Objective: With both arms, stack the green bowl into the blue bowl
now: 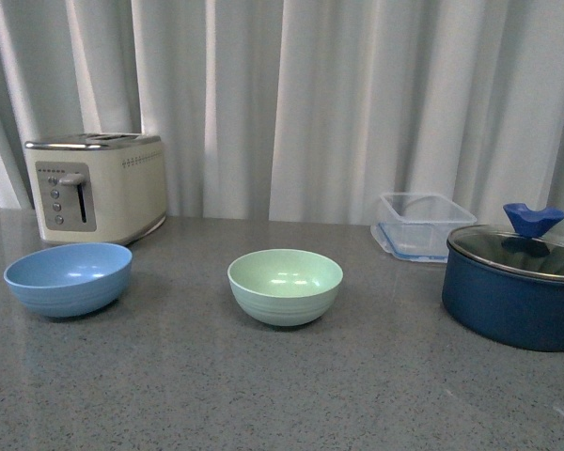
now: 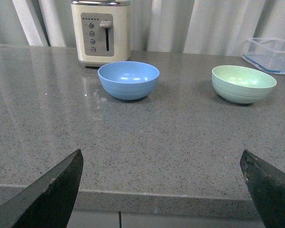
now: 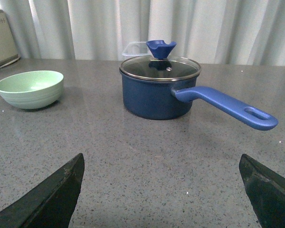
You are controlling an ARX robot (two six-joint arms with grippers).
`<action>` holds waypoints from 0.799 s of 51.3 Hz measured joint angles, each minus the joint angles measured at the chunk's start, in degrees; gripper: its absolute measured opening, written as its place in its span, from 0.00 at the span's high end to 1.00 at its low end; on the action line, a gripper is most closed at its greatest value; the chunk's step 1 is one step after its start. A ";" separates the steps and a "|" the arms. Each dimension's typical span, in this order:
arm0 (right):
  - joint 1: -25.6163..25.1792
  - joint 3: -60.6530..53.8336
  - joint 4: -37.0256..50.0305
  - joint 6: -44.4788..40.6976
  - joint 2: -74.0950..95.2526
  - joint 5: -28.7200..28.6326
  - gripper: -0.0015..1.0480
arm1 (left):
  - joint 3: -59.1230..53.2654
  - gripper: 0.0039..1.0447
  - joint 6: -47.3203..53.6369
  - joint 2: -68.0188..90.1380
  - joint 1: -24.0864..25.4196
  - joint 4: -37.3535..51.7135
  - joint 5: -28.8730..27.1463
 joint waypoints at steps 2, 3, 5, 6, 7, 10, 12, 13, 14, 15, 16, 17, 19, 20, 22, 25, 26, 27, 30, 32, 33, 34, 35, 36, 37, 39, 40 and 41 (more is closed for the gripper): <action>0.00 0.00 0.00 0.00 0.00 0.00 0.10 | 0.00 0.06 0.00 0.00 0.00 0.00 0.00; 0.00 0.00 0.00 0.00 0.00 0.00 0.10 | 0.00 0.06 0.00 0.00 0.00 0.00 0.00; 0.00 0.00 0.00 0.00 0.00 0.00 0.10 | 0.00 0.06 0.00 0.00 0.00 0.00 0.00; 0.00 0.00 0.00 0.00 0.00 0.00 0.10 | 0.00 0.06 0.00 0.00 0.00 0.00 0.00; 0.00 0.00 0.00 0.00 0.00 0.00 0.10 | 0.00 0.06 0.00 0.00 0.00 0.00 0.00; 0.00 0.00 0.00 0.00 0.00 0.00 0.10 | 0.00 0.06 0.00 0.00 0.00 0.00 0.00; 0.00 0.00 0.00 0.00 0.00 0.00 0.10 | 0.00 0.06 0.00 0.00 0.00 0.00 0.00; 0.00 0.00 0.00 0.00 0.00 0.00 0.10 | 0.00 0.06 0.00 0.00 0.00 0.00 0.00; 0.00 0.00 0.00 0.00 0.00 0.00 0.10 | 0.00 0.06 0.00 0.00 0.00 0.00 0.00; 0.00 0.00 0.00 0.00 0.00 0.00 0.10 | 0.00 0.06 0.00 0.00 0.00 0.00 0.00; 0.00 0.00 0.00 0.00 0.00 0.00 0.10 | 0.00 0.06 0.00 0.00 0.00 0.00 0.00; 0.00 0.00 0.00 0.00 0.00 0.00 0.10 | 0.00 0.06 0.00 0.00 0.00 0.00 0.00; 0.00 0.00 0.00 0.00 0.00 0.00 0.10 | 0.00 0.06 0.00 0.00 0.00 0.00 0.00; 0.00 0.00 0.00 0.00 0.00 0.00 0.10 | 0.00 0.06 0.00 0.00 0.00 0.00 0.00; 0.00 0.00 0.00 0.00 0.00 0.00 0.10 | 0.00 0.06 0.00 0.00 0.00 0.00 0.00; 0.00 0.00 0.00 0.00 0.00 -0.02 0.10 | 0.39 0.06 -0.76 0.94 -0.44 -1.40 -1.09; 0.00 0.00 0.00 0.00 0.00 0.00 0.10 | 1.62 0.06 -2.84 2.40 -0.85 -4.68 -4.37; 0.00 0.00 0.00 0.00 0.00 0.00 0.10 | 3.06 0.06 -4.22 4.63 -0.92 -8.35 -6.58; 0.00 0.00 0.00 0.00 0.00 0.00 0.10 | 6.67 0.06 -8.63 12.94 0.22 -13.64 -9.92; 0.00 0.00 0.02 0.00 -0.04 -0.02 0.10 | 8.15 0.06 -10.45 19.82 2.56 -12.37 -9.73; 0.00 0.00 0.00 0.00 -0.04 0.00 0.10 | 8.76 0.06 -11.02 23.15 3.85 -10.80 -8.92; 0.00 0.00 0.00 0.00 -0.04 -0.02 0.10 | 9.84 0.06 -11.13 27.98 5.77 -7.69 -7.41; 0.00 0.00 0.00 0.00 -0.02 -0.02 0.10 | 10.69 0.06 -11.06 31.12 6.91 -5.33 -6.49; 0.00 0.00 0.00 0.00 -0.02 -0.02 0.10 | 11.63 0.06 -10.91 34.10 7.98 -3.04 -5.46; 0.00 0.00 0.00 0.00 -0.04 -0.02 0.10 | 12.79 0.06 -10.73 37.22 8.94 -1.22 -4.70; 0.00 0.00 0.00 0.00 -0.04 0.00 0.10 | 15.52 0.06 -10.05 43.08 10.69 3.78 -2.58; 0.00 0.00 0.00 0.00 -0.04 -0.02 0.10 | 16.96 0.06 -9.64 45.83 11.39 5.88 -2.01; 0.00 0.00 0.00 0.00 -0.04 -0.02 0.10 | 17.79 0.06 -9.33 47.25 11.72 6.93 -1.62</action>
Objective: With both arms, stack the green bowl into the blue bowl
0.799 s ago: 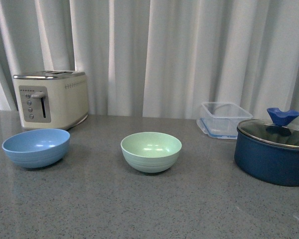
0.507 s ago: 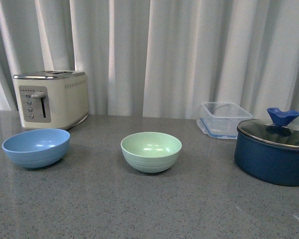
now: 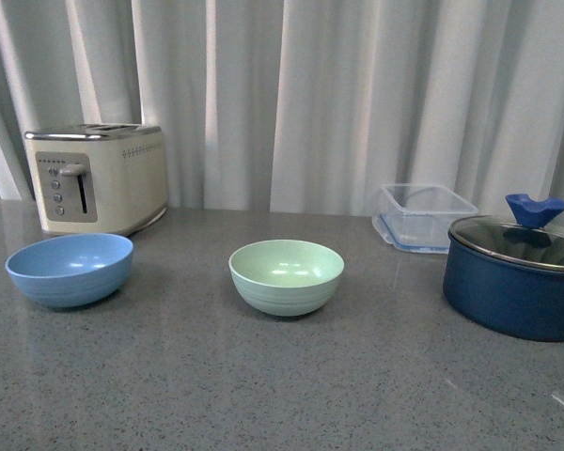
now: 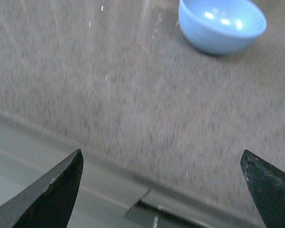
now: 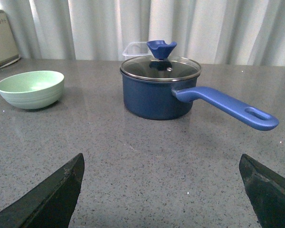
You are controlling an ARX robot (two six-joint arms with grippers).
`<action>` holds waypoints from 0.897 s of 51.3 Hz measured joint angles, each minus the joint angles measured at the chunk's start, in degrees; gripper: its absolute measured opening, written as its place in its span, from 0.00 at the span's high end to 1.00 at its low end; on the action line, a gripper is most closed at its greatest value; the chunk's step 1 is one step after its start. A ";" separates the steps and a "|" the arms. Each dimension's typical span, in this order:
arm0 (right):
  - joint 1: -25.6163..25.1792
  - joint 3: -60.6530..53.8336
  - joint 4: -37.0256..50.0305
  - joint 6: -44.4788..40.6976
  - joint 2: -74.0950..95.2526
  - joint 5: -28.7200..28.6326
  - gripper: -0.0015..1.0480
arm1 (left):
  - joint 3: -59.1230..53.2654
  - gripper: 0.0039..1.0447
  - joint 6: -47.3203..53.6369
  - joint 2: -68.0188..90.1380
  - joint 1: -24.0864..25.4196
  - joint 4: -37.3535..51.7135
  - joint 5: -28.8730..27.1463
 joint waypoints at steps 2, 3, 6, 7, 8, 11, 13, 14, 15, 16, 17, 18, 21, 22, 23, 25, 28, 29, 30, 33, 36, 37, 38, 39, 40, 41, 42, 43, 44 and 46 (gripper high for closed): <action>0.00 0.00 0.00 0.00 0.00 0.02 0.10 | 3.26 0.06 0.98 5.20 1.07 3.28 0.63; 0.00 0.00 0.00 0.00 0.00 0.02 0.10 | 5.05 0.06 1.44 7.69 1.53 4.52 0.98; 0.00 0.00 0.00 0.00 0.00 0.00 0.10 | 10.62 0.06 2.21 14.64 2.67 6.19 1.68; 0.00 0.00 0.00 0.00 0.00 0.00 0.10 | 12.41 0.06 2.34 16.74 2.95 6.38 1.79; 0.00 0.00 0.00 0.00 0.00 0.00 0.10 | 15.08 0.06 2.34 19.78 3.32 6.84 1.79; 0.00 0.00 0.00 0.00 0.00 0.00 0.10 | 21.57 0.06 2.36 26.18 3.69 6.69 2.19; 0.00 0.00 0.00 0.00 0.00 0.00 0.10 | 25.31 0.06 2.32 29.44 3.72 6.60 1.97; 0.00 0.00 0.00 0.00 0.00 0.00 0.10 | 27.12 0.06 2.21 30.95 3.72 6.51 1.99; 0.00 0.00 0.00 0.00 0.00 0.00 0.10 | 28.85 0.06 2.12 32.35 3.67 6.34 2.01; 0.00 0.00 0.00 0.00 0.00 0.00 0.10 | 30.58 0.06 1.90 33.68 3.61 6.05 1.99; 0.00 0.00 0.00 0.00 0.00 0.00 0.10 | 31.43 0.06 1.79 34.34 3.56 5.86 2.01; 0.00 0.00 0.00 0.00 0.00 0.00 0.10 | 33.03 0.06 1.44 35.56 3.43 5.42 1.97; 0.00 0.00 0.00 0.00 0.00 0.02 0.10 | 38.07 0.06 0.15 39.39 2.82 3.67 1.75; 0.00 0.00 0.00 0.00 0.00 0.00 0.10 | 39.45 0.06 -0.26 40.39 2.58 3.06 1.77; 0.00 0.00 0.00 0.00 0.00 0.00 0.10 | 41.38 0.06 -1.03 41.86 2.23 1.92 1.81; 0.00 0.00 0.00 0.00 0.00 0.02 0.10 | 44.37 0.06 -2.01 44.22 1.53 -0.48 1.77; 0.00 0.00 0.00 0.00 0.00 0.02 0.10 | 48.19 0.06 -3.19 47.32 0.57 -4.33 1.51; 0.00 0.00 0.00 0.00 0.00 0.00 0.10 | 49.22 0.06 -3.48 48.22 0.35 -5.55 1.31; 0.00 0.00 0.00 0.00 0.00 0.00 0.10 | 50.27 0.06 -3.87 49.07 0.15 -6.73 1.14; 0.00 0.00 0.00 0.00 0.00 0.00 0.10 | 52.83 0.06 -4.68 51.17 -0.26 -9.40 0.85; 0.00 0.00 0.00 0.00 0.00 0.00 0.10 | 55.19 0.06 -5.05 53.16 -0.68 -11.30 0.11; 0.00 0.00 0.00 0.00 0.00 0.00 0.10 | 55.67 0.06 -5.14 53.55 -0.76 -11.61 -0.09; 0.00 0.00 0.00 0.00 0.00 0.02 0.10 | 56.65 0.06 -5.11 54.36 -0.87 -12.15 -0.61; 0.00 0.00 0.00 0.00 0.00 0.02 0.10 | 58.07 0.06 -5.11 55.49 -1.07 -12.87 -1.33; 0.00 0.00 0.00 0.00 0.00 0.00 0.10 | 59.01 0.06 -5.09 56.22 -1.14 -13.40 -1.79; 0.00 0.00 0.00 0.00 0.00 0.02 0.10 | 59.91 0.06 -5.09 56.94 -1.22 -13.88 -2.23; 0.00 0.00 0.00 0.00 0.00 0.02 0.10 | 60.74 0.06 -5.07 57.57 -1.31 -14.23 -2.56; 0.00 0.00 0.00 0.00 0.00 0.02 0.10 | 61.96 0.06 -4.92 58.62 -1.40 -14.78 -2.80; 0.00 0.00 0.00 0.00 0.00 0.00 0.10 | 62.73 0.06 -4.76 59.23 -1.49 -15.10 -2.97; 0.00 0.00 0.00 0.00 0.00 0.00 0.10 | 64.13 0.06 -4.52 60.54 -1.57 -15.69 -3.32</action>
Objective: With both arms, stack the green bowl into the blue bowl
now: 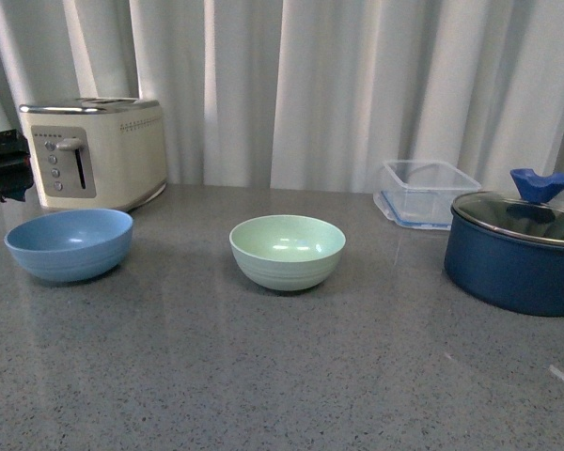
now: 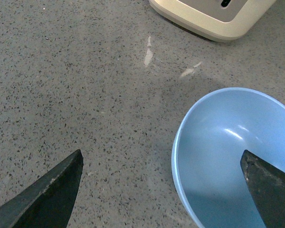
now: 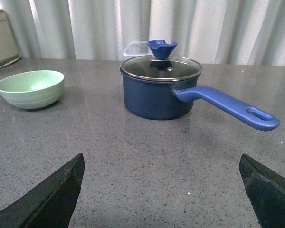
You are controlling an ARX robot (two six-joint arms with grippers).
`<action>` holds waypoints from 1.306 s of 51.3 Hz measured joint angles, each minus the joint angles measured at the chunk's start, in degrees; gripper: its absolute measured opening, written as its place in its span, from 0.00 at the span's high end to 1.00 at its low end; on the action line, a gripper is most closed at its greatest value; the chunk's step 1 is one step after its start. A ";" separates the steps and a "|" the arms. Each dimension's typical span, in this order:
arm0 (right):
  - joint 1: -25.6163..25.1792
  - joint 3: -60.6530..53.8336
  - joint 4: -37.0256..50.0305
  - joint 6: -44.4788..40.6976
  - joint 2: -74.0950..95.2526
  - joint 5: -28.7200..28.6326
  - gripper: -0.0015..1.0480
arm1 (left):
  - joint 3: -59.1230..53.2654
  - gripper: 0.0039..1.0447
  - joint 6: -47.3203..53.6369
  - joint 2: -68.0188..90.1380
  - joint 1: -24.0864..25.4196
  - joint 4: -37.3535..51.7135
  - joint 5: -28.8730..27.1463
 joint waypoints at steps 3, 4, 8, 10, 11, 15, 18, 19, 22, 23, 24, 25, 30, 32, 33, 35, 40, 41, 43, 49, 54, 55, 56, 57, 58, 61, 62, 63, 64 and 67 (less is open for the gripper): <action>0.00 0.00 0.00 0.00 0.00 0.00 0.10 | 2.27 0.06 0.31 2.19 -0.07 -0.96 -0.31; 0.00 0.00 0.00 0.00 0.00 0.02 0.10 | 2.84 0.06 0.31 2.75 -0.09 -1.29 -0.31; 0.00 0.00 0.00 0.00 0.00 0.00 0.10 | 5.49 0.06 0.31 5.77 -0.35 -1.92 -0.52; 0.00 0.00 0.00 0.00 0.00 0.00 0.10 | 6.32 0.06 0.35 6.86 -0.48 -2.01 -0.63; 0.00 0.00 0.00 0.00 0.00 0.02 0.10 | 6.64 0.06 0.35 7.37 -0.57 -2.03 -0.81; 0.00 0.00 0.00 0.00 0.00 0.00 0.10 | 8.20 0.06 0.52 9.53 -1.01 -2.16 -1.01; 0.00 0.00 0.00 0.00 0.00 0.00 0.10 | 9.11 0.06 0.55 10.62 -1.27 -2.23 -0.90; 0.00 0.00 0.00 0.00 0.00 0.02 0.10 | 9.40 0.06 0.61 10.97 -1.40 -2.29 -0.94; 0.00 0.00 0.00 0.00 0.00 0.00 0.10 | 10.14 0.06 0.74 11.89 -1.70 -2.29 -1.18; 0.00 0.00 0.00 0.00 0.00 0.00 0.10 | 10.27 0.06 0.76 12.13 -1.81 -2.27 -1.16; 0.00 0.00 0.00 0.00 0.00 0.02 0.10 | 10.36 0.07 0.85 12.26 -1.88 -2.27 -1.16; 0.00 0.00 0.00 0.00 0.00 0.02 0.10 | 10.60 0.11 0.92 12.57 -2.03 -2.29 -1.16; 0.00 0.00 0.00 0.00 0.00 0.00 0.10 | 10.84 0.26 1.73 13.29 -2.67 -2.32 -2.86; 0.00 0.00 0.00 0.00 0.00 0.00 0.10 | 10.84 0.33 2.23 13.51 -2.97 -2.67 -3.48; 0.00 0.00 0.00 0.00 0.00 0.00 0.10 | 10.84 0.36 2.47 13.60 -3.08 -2.89 -3.74; 0.00 0.00 0.00 0.00 0.00 0.02 0.10 | 10.84 0.43 3.19 13.79 -3.39 -3.15 -4.28; 0.00 0.00 0.00 0.00 0.00 0.02 0.10 | 10.86 0.62 5.31 13.97 -4.15 -3.54 -5.95; 0.00 0.00 0.00 0.00 0.00 0.00 0.10 | 10.91 0.65 5.64 13.97 -4.24 -3.76 -6.14; 0.00 0.00 0.00 0.00 0.00 0.02 0.10 | 11.06 0.72 6.34 13.97 -4.42 -4.07 -6.75; 0.00 0.00 0.00 0.00 0.00 0.02 0.10 | 11.93 0.88 6.69 13.97 -4.70 -4.17 -7.58; 0.00 0.00 0.00 0.00 0.00 0.00 0.10 | 13.64 0.95 6.95 13.68 -5.03 -4.31 -8.02; 0.00 0.00 0.00 0.00 0.00 0.00 0.10 | 13.90 0.95 6.95 13.62 -5.11 -4.44 -8.07; 0.00 0.00 0.00 0.00 0.00 0.00 0.10 | 14.05 0.95 7.13 13.53 -5.18 -4.46 -8.07; 0.00 0.00 0.00 0.00 0.00 0.00 0.10 | 14.25 0.95 7.10 13.46 -5.29 -4.52 -8.07; 0.00 0.00 0.00 0.00 0.00 0.02 0.10 | 14.34 0.95 7.13 13.46 -5.33 -4.57 -8.07; 0.00 0.00 0.00 0.00 0.00 0.02 0.10 | 14.71 0.96 7.13 13.38 -5.62 -4.83 -8.00; 0.00 0.00 0.00 0.00 0.00 0.02 0.10 | 14.80 0.96 7.10 13.38 -5.81 -4.92 -8.02; 0.00 0.00 0.00 0.00 0.00 0.00 0.10 | 14.86 0.96 7.04 13.35 -5.99 -5.03 -8.00; 0.00 0.00 0.00 0.00 0.00 0.00 0.10 | 14.93 0.96 6.97 13.35 -6.14 -5.16 -7.96; 0.00 0.00 0.00 0.00 0.00 0.00 0.10 | 15.15 0.96 6.62 13.35 -6.88 -5.51 -7.87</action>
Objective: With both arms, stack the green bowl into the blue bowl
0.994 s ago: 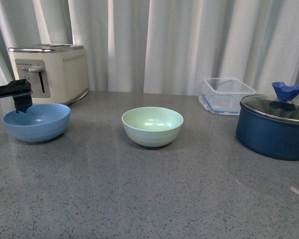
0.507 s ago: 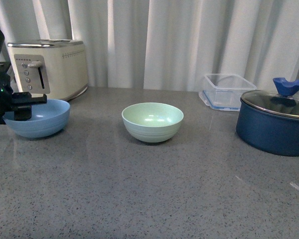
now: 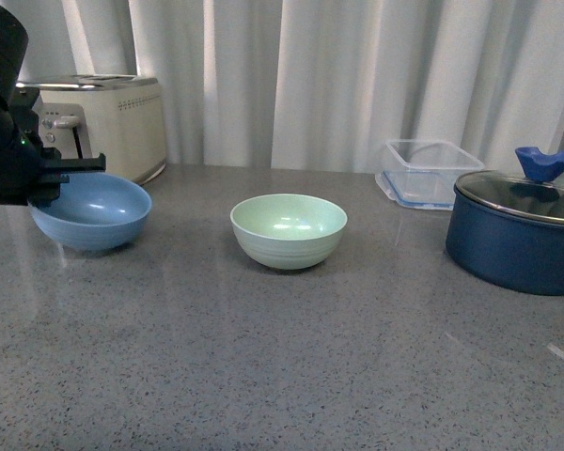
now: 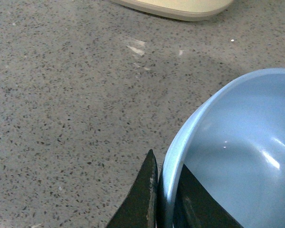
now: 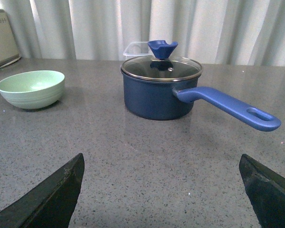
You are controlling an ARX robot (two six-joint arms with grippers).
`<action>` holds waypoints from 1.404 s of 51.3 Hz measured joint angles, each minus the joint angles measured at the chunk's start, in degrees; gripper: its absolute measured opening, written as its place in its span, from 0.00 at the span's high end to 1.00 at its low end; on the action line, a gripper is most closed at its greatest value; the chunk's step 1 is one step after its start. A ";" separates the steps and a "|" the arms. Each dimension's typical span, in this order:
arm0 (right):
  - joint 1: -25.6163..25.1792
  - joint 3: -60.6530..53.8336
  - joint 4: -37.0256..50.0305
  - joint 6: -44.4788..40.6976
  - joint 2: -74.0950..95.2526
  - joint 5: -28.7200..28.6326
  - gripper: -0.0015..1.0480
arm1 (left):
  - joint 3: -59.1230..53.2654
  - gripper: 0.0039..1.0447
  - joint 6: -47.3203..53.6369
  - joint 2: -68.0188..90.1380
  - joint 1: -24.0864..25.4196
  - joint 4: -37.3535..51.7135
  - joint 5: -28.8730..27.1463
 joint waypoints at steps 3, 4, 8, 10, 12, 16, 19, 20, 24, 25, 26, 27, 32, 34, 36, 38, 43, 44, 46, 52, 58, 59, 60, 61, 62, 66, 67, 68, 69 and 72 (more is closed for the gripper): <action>0.00 0.00 0.00 0.00 0.00 0.00 0.10 | 0.24 0.96 -0.31 0.00 -0.79 -0.04 0.07; 0.00 0.00 0.00 0.00 0.00 0.02 0.10 | 0.33 0.96 -0.39 0.00 -1.07 -0.07 0.02; 0.00 0.00 0.00 0.00 0.00 0.02 0.10 | 0.33 0.96 -0.98 -0.20 -2.43 -0.09 0.04; 0.00 0.00 0.00 0.00 0.00 0.02 0.10 | 0.33 0.96 -1.33 -0.28 -3.15 -0.09 0.07; 0.00 0.00 0.00 0.00 0.00 0.02 0.10 | 0.33 0.96 -1.51 -0.31 -3.54 -0.09 0.04; 0.00 0.00 0.00 0.00 0.00 0.00 0.10 | 0.42 0.96 -1.77 -0.35 -4.35 -0.09 0.04; 0.00 0.00 0.00 0.00 0.00 0.02 0.10 | 0.50 0.96 -1.88 -0.35 -4.83 -0.11 0.02; 0.00 0.00 0.00 0.00 0.00 0.02 0.10 | 0.55 0.96 -1.90 -0.35 -5.16 -0.11 0.00; 0.00 0.00 0.00 0.00 0.00 0.02 0.10 | 1.03 0.96 -2.23 -0.35 -5.95 -0.20 -0.04; 0.00 0.00 0.00 0.00 0.00 0.00 0.10 | 1.31 0.96 -2.29 -0.33 -6.21 -0.26 -0.11; 0.00 0.00 0.00 0.00 0.00 0.02 0.10 | 1.44 0.96 -2.34 -0.33 -6.36 -0.26 -0.13; 0.00 0.00 0.00 0.00 0.00 0.00 0.10 | 1.57 0.96 -2.47 -0.33 -6.54 -0.26 -0.17; 0.00 0.00 0.00 0.00 0.00 0.00 0.10 | 2.36 0.96 -3.04 -0.26 -7.17 -0.35 -0.24; 0.00 0.00 0.00 0.00 0.00 0.00 0.10 | 2.49 0.96 -3.17 -0.24 -7.45 -0.37 -0.39; 0.00 0.00 0.00 0.00 0.00 0.02 0.10 | 2.60 0.96 -3.28 -0.15 -7.80 -0.37 -0.42; 0.00 0.00 0.00 0.00 0.00 0.00 0.10 | 2.71 0.96 -3.32 -0.04 -8.07 -0.37 -0.42; 0.00 0.00 0.00 0.00 0.00 0.00 0.10 | 2.95 0.96 -3.41 0.55 -8.92 -0.39 -0.46; 0.00 0.00 0.00 0.00 0.00 0.00 0.10 | 2.99 0.96 -3.45 0.76 -9.11 -0.42 -0.46; 0.00 0.00 0.00 0.00 0.00 0.00 0.10 | 3.06 0.96 -3.56 1.01 -9.35 -0.42 -0.46; 0.00 0.00 0.00 0.00 0.00 0.00 0.10 | 3.10 0.96 -3.82 1.73 -9.86 -0.42 -0.63; 0.00 0.00 0.00 0.00 0.00 0.00 0.10 | 3.10 0.96 -3.96 2.08 -9.99 -0.39 -0.63; 0.00 0.00 0.00 0.00 0.00 0.00 0.10 | 3.10 0.96 -3.98 2.08 -9.99 -0.39 -0.63; 0.00 0.00 0.00 0.00 0.00 0.02 0.10 | 3.10 0.96 -4.00 2.08 -9.99 -0.39 -0.70; 0.00 0.00 0.00 0.00 0.00 0.00 0.10 | 3.10 0.96 -4.02 2.10 -9.99 -0.39 -0.81; 0.00 0.00 0.00 0.00 0.00 0.00 0.10 | 3.10 0.96 -4.02 2.12 -9.99 -0.39 -0.87; 0.00 0.00 0.00 0.00 0.00 0.00 0.10 | 3.08 0.96 -4.07 2.19 -9.99 -0.07 -1.05; 0.00 0.00 0.00 0.00 0.00 0.00 0.10 | 3.06 0.96 -4.09 2.19 -9.97 0.09 -1.05; 0.00 0.00 0.00 0.00 0.00 0.02 0.10 | 2.99 0.96 -4.15 2.19 -9.97 0.24 -1.03; 0.00 0.00 0.00 0.00 0.00 0.02 0.10 | 2.89 0.96 -4.20 2.19 -9.94 0.42 -1.03; 0.00 0.00 0.00 0.00 0.00 0.02 0.10 | 2.51 0.96 -4.20 2.19 -9.88 0.48 -0.98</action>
